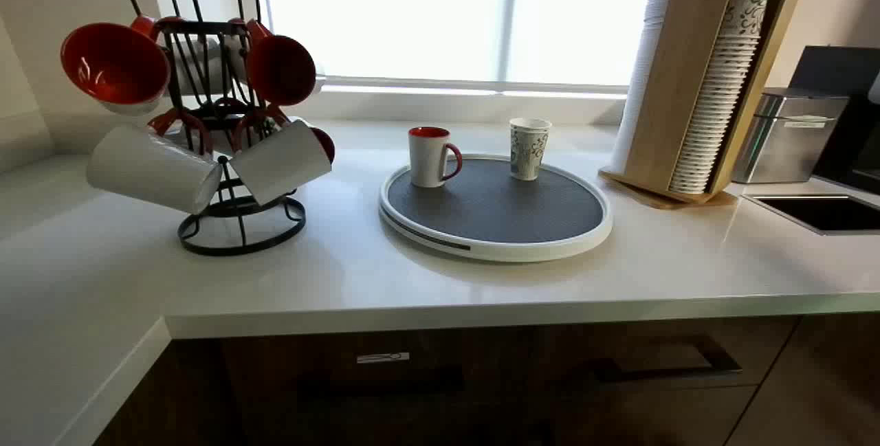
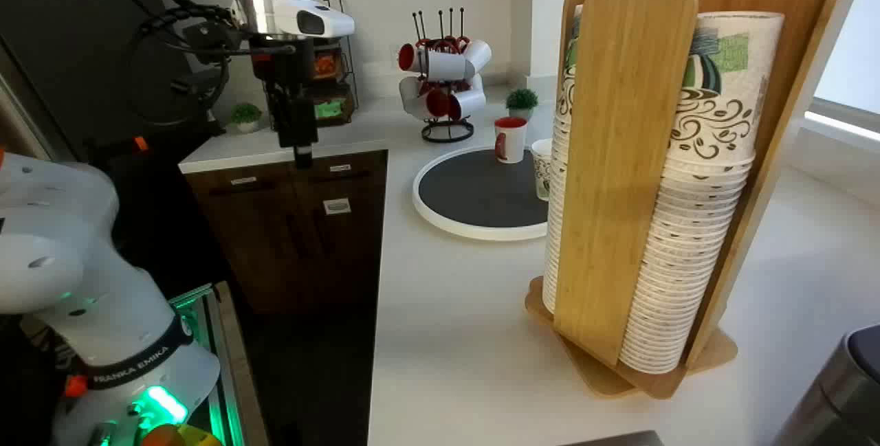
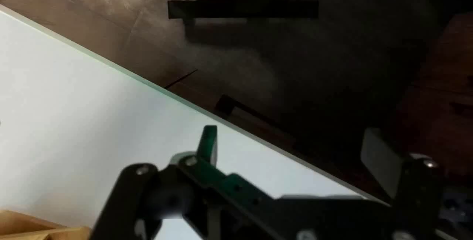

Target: Rotate the tray clockwise.

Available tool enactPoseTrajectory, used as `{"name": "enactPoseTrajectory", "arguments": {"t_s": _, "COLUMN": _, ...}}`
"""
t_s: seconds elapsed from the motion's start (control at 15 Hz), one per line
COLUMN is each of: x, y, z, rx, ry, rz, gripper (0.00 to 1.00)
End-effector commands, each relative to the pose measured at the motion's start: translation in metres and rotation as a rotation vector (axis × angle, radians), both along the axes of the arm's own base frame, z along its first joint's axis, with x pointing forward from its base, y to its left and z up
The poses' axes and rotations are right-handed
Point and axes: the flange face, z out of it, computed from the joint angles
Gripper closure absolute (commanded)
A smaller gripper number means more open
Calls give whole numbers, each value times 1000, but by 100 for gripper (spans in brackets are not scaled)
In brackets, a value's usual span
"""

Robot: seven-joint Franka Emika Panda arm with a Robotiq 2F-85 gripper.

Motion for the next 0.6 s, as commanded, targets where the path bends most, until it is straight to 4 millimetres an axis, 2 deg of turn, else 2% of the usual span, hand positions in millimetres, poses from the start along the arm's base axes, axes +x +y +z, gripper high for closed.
{"name": "enactPoseTrajectory", "arguments": {"t_s": 0.0, "x": 0, "y": 0, "z": 1, "rx": 0, "ry": 1, "rz": 0, "gripper": 0}}
{"name": "enactPoseTrajectory", "arguments": {"t_s": 0.33, "x": 0, "y": 0, "z": 1, "rx": 0, "ry": 0, "rz": 0, "gripper": 0}}
{"name": "enactPoseTrajectory", "arguments": {"t_s": 0.53, "x": 32, "y": -4, "z": -23, "rx": -12, "ry": -34, "rz": -136, "gripper": 0}}
